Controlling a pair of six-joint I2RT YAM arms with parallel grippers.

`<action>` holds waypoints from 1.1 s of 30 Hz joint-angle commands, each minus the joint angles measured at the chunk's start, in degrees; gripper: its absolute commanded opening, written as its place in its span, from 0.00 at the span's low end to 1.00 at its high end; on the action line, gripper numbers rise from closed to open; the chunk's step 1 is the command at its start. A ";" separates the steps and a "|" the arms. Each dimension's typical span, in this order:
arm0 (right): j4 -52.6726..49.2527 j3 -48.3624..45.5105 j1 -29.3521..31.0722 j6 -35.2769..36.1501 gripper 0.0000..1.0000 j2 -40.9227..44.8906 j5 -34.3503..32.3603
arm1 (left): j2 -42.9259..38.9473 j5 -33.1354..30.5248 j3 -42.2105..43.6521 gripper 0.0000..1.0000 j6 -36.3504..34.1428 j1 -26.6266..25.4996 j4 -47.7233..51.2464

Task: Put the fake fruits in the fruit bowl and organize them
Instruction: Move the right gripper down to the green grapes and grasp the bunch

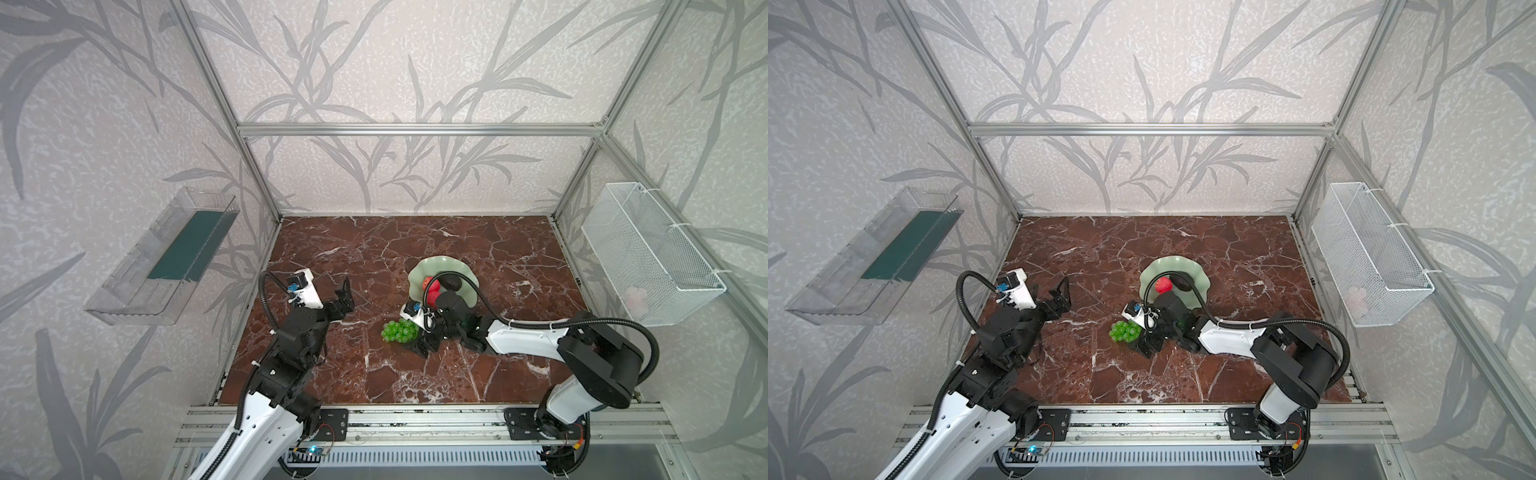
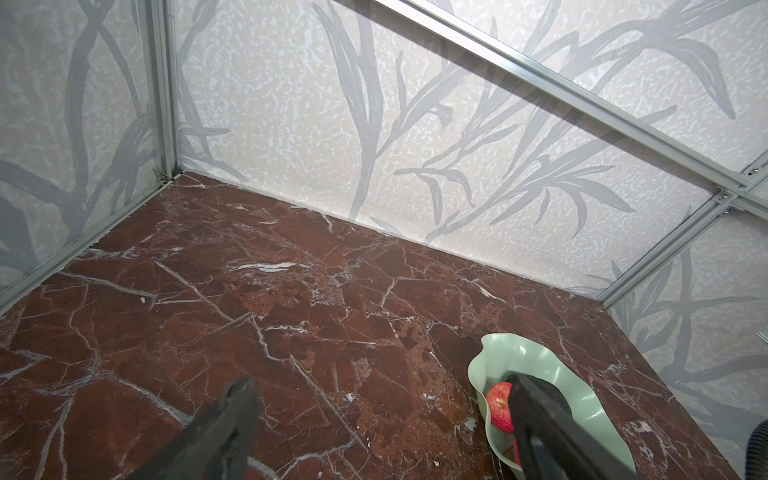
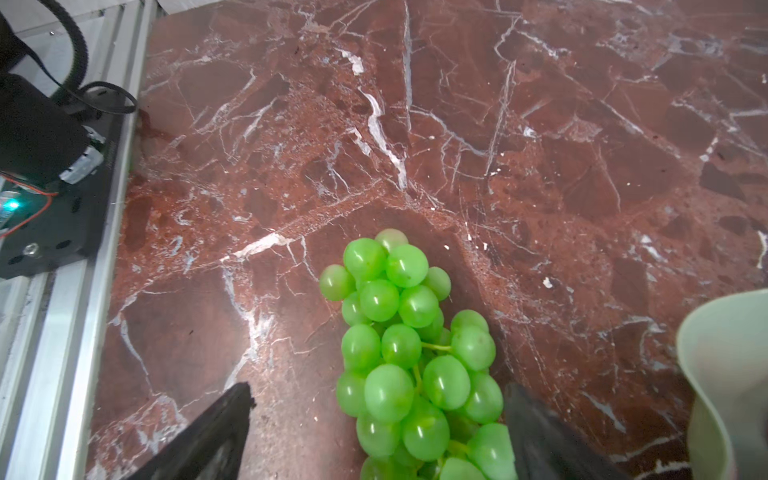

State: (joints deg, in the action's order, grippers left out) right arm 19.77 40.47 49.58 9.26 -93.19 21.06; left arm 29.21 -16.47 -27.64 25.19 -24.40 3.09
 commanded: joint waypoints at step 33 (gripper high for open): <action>10.38 3.50 1.46 -7.87 0.60 -13.51 -2.25 | -1.17 -1.91 -1.01 0.95 -0.95 0.36 1.92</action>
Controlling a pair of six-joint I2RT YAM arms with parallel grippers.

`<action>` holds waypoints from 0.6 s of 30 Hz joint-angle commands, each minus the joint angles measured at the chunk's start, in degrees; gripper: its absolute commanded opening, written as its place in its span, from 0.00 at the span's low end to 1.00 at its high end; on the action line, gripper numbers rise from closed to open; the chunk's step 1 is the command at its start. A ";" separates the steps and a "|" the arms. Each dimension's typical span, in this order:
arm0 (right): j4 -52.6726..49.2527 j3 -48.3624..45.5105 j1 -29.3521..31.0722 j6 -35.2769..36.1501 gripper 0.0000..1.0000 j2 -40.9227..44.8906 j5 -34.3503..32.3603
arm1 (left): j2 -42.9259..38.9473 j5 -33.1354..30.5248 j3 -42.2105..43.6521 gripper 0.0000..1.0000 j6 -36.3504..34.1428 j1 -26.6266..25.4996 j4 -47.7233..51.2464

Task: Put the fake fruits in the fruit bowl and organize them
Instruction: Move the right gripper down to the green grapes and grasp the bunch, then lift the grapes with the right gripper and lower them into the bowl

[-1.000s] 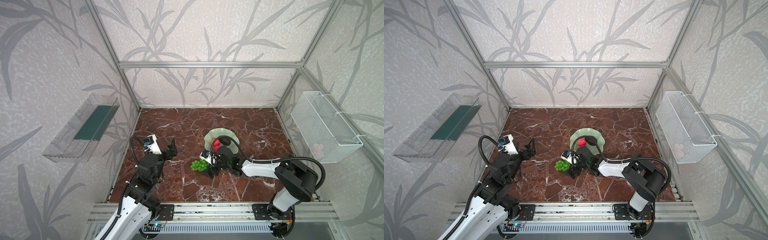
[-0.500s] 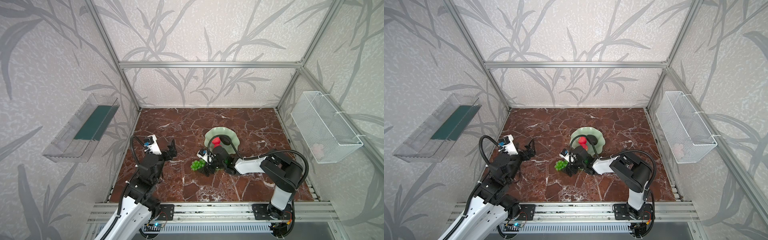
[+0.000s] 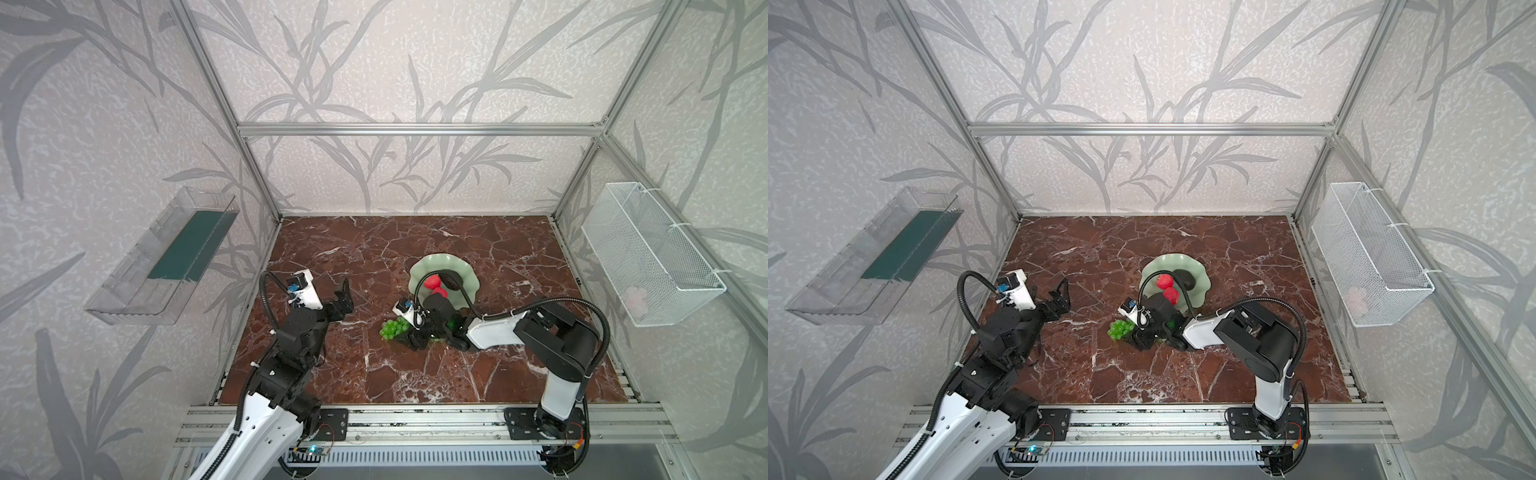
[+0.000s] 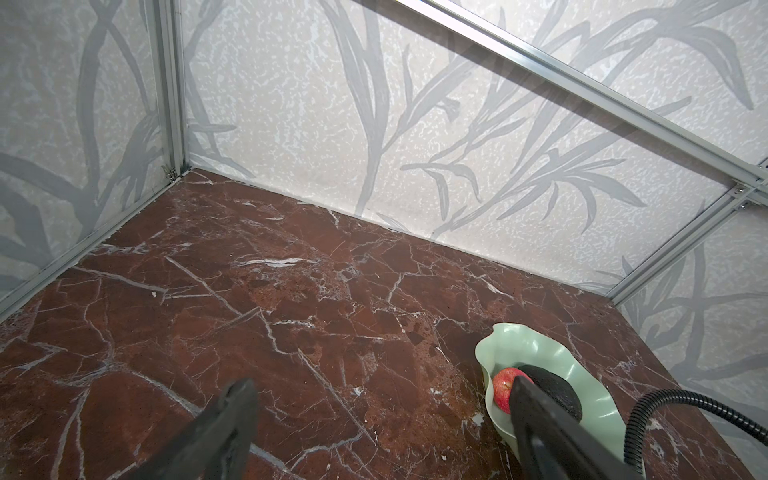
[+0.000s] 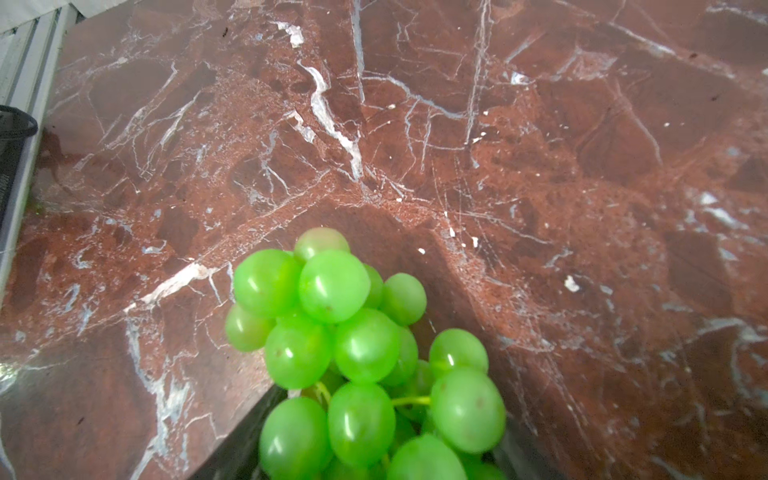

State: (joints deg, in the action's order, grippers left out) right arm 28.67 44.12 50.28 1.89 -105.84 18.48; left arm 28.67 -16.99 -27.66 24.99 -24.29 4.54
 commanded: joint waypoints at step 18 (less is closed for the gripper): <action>6.16 -3.73 1.22 -7.02 0.36 5.52 0.39 | -1.19 -1.21 -1.10 0.95 -0.76 0.21 0.92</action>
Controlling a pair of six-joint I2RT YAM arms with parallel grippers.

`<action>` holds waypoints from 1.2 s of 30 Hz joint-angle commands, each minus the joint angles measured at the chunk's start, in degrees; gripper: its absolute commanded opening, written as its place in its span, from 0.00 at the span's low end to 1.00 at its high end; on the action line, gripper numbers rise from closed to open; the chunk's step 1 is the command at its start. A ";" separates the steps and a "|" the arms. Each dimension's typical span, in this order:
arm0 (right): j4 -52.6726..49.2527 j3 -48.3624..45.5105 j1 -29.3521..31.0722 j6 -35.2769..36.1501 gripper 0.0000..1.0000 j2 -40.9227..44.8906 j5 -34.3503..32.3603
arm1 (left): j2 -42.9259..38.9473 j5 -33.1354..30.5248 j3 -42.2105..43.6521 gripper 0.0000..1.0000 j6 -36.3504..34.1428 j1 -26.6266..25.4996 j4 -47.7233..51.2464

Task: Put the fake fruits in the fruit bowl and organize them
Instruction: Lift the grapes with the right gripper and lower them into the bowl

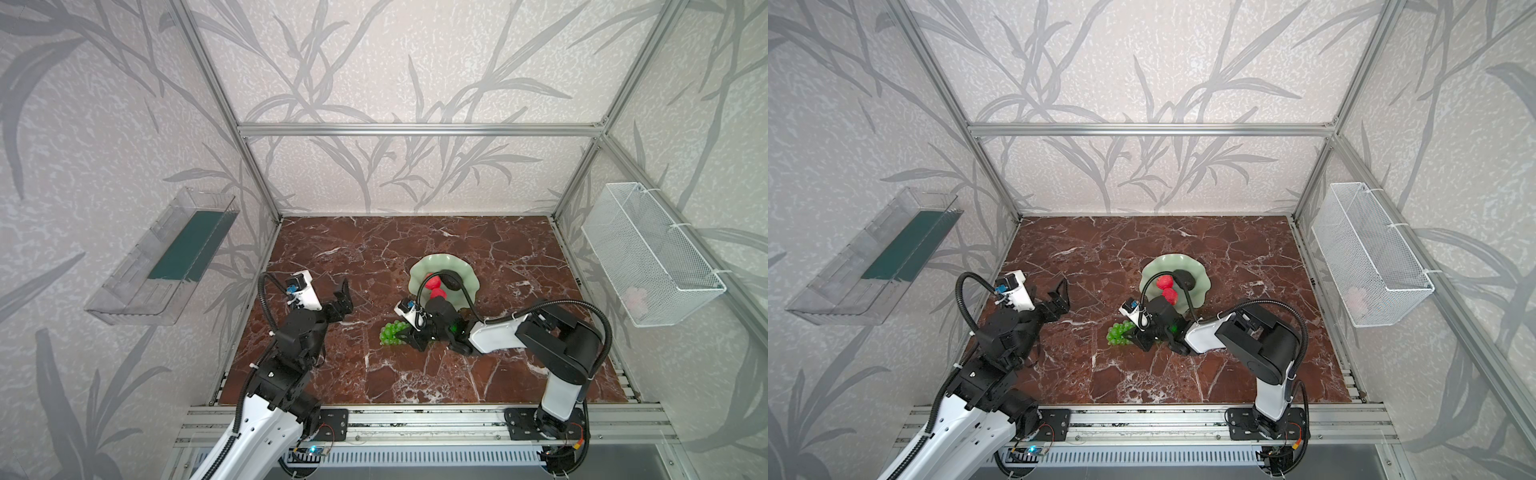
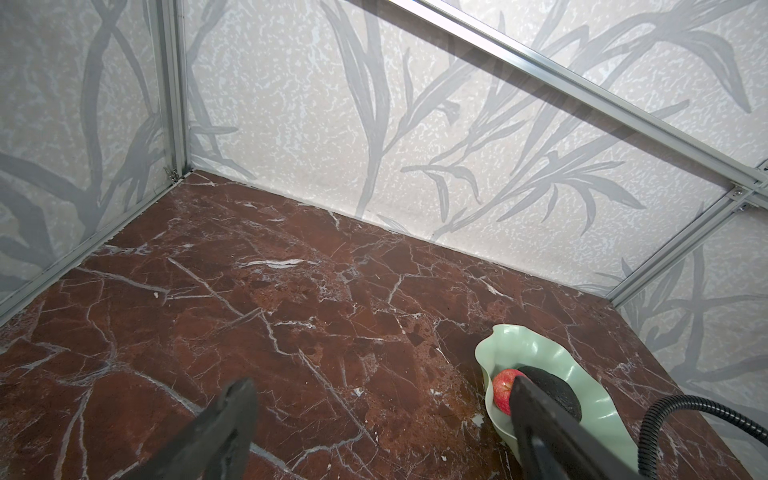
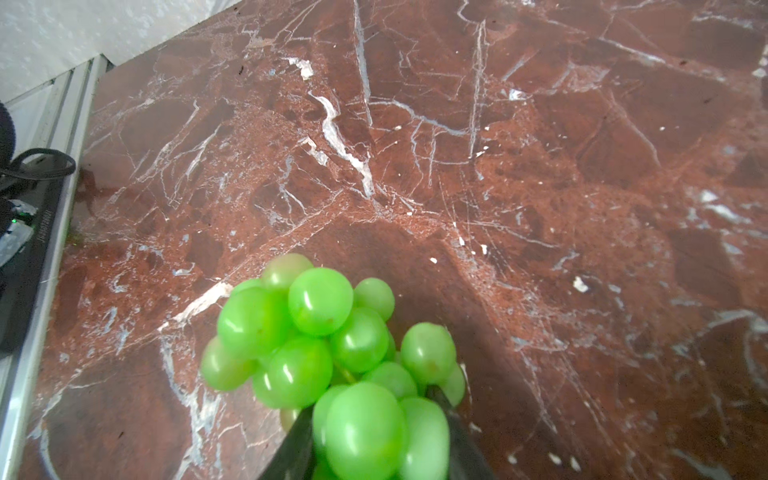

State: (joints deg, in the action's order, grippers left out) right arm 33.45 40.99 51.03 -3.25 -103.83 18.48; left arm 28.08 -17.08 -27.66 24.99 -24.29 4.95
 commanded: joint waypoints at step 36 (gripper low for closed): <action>-22.69 9.48 -22.76 22.71 0.37 15.77 -0.52 | 2.58 0.22 -1.33 0.95 -0.33 0.24 -2.36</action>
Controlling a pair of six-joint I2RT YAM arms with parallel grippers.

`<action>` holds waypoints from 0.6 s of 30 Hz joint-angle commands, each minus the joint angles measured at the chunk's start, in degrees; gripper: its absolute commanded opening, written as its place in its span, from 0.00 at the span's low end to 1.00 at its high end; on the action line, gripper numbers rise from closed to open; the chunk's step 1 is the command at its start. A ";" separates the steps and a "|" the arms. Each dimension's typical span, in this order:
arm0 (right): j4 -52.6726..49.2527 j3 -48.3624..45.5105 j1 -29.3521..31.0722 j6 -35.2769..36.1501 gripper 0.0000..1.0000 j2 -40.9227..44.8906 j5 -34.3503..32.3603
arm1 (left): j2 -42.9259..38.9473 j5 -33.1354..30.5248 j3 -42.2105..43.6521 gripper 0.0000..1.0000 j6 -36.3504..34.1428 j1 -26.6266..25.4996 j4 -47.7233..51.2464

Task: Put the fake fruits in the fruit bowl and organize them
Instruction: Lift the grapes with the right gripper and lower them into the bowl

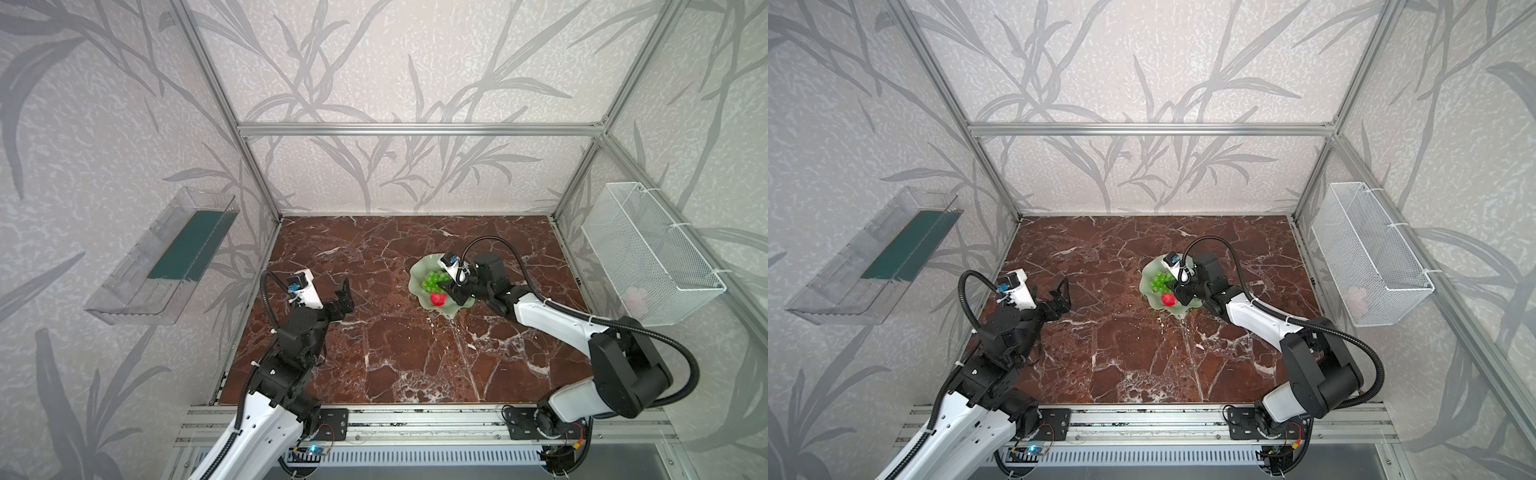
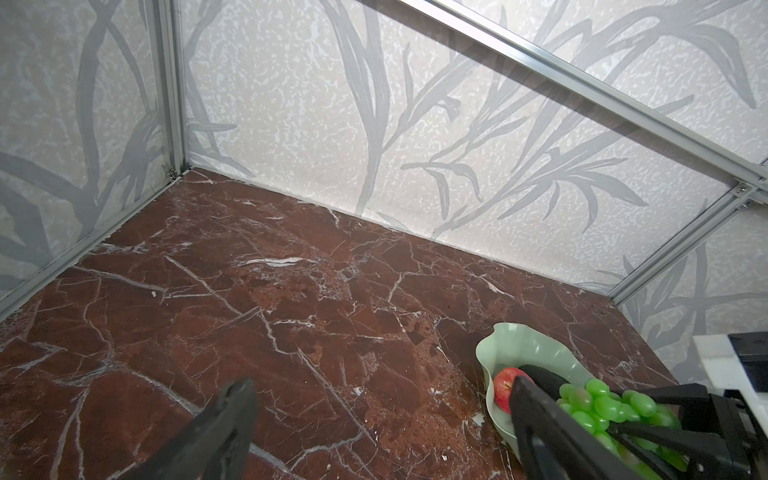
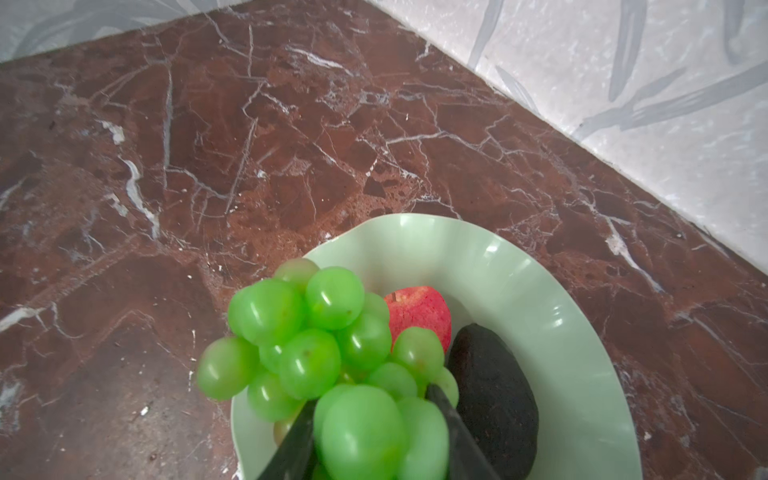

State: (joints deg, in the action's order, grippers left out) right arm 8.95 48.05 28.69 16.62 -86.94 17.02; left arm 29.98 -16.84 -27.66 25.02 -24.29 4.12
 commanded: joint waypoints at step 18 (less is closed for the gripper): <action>-3.16 4.53 -0.57 0.38 0.61 -5.48 4.52 | 1.47 -0.39 -0.83 0.95 -0.74 0.27 -2.54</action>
State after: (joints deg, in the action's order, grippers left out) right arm 7.81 50.41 28.42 17.78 -91.83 20.03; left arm 31.70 -16.84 -27.66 25.02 -24.29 2.66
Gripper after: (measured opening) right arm 0.602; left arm 0.947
